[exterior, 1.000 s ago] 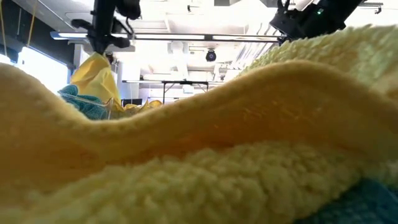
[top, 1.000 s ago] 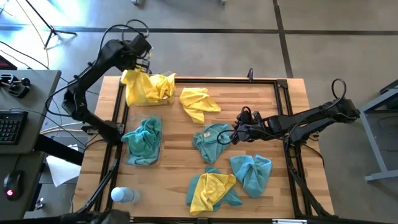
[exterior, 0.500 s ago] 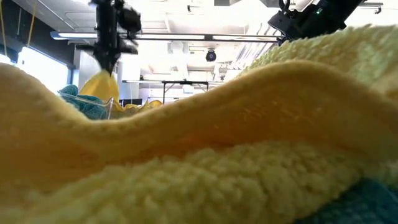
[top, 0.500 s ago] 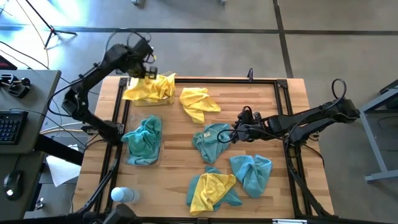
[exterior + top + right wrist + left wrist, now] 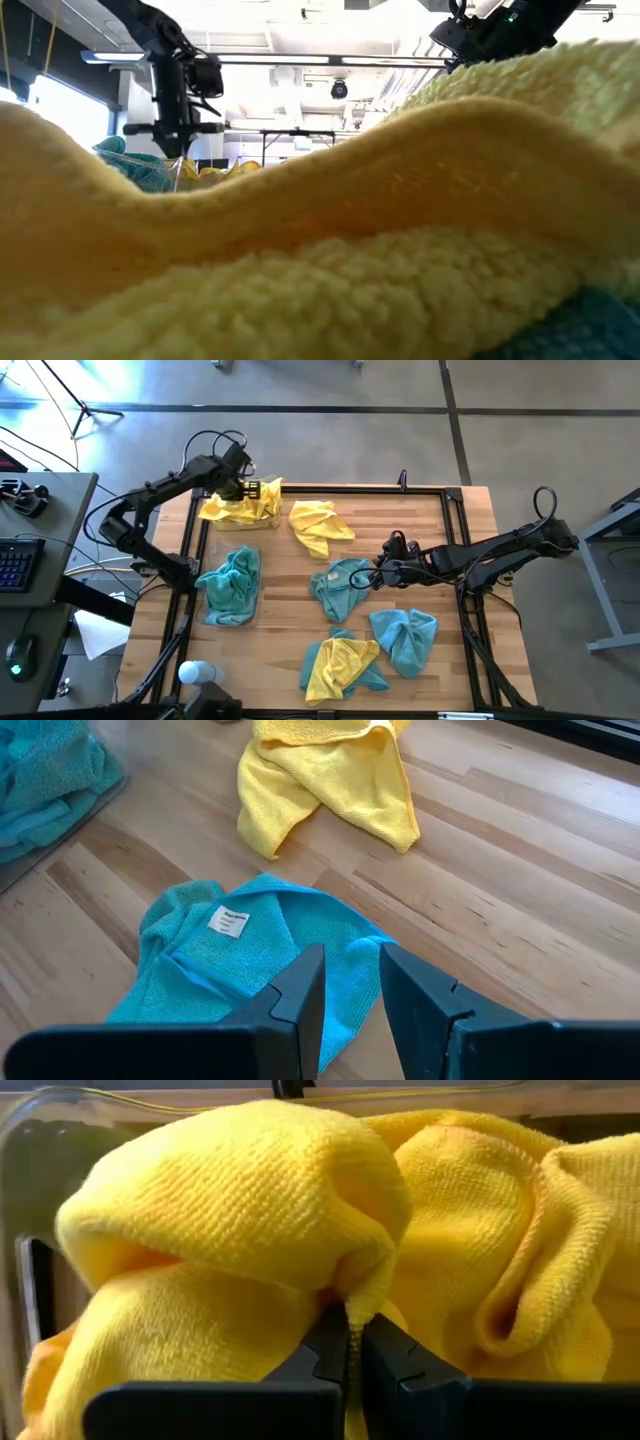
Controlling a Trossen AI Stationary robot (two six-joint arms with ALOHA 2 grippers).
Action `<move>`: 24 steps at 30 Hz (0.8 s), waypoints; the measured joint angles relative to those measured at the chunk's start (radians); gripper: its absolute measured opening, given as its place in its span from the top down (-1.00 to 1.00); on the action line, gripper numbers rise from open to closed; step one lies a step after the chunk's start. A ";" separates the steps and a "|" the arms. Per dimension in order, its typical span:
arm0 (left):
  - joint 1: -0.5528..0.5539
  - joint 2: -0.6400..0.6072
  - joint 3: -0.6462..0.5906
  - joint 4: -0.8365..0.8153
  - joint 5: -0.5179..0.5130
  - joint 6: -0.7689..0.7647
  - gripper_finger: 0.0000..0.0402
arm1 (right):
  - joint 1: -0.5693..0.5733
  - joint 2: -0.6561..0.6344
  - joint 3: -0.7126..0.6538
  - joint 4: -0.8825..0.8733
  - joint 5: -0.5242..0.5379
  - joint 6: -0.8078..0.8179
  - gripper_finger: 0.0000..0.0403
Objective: Sort microfiber towel by color & place in baskets
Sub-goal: Put the yellow microfiber cloth into the top transparent bin
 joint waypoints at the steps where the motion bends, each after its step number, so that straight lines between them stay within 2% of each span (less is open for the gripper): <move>1: 0.000 0.000 -0.012 0.020 0.000 0.004 1.00 | 0.000 0.000 0.000 0.000 0.000 -0.001 0.54; 6: 0.011 0.000 -0.051 0.081 -0.004 -0.045 0.96 | 0.000 0.000 0.000 -0.001 0.000 -0.001 0.54; 13: 0.013 0.005 -0.056 0.083 -0.016 -0.050 0.77 | 0.000 0.000 0.000 -0.003 0.000 -0.003 0.54; 18: 0.003 0.005 -0.056 0.073 -0.052 -0.143 0.63 | 0.000 0.000 0.000 -0.003 0.000 -0.002 0.54; 24: -0.009 0.040 -0.056 0.062 -0.082 -0.234 0.59 | 0.000 0.000 0.000 -0.003 0.000 -0.001 0.54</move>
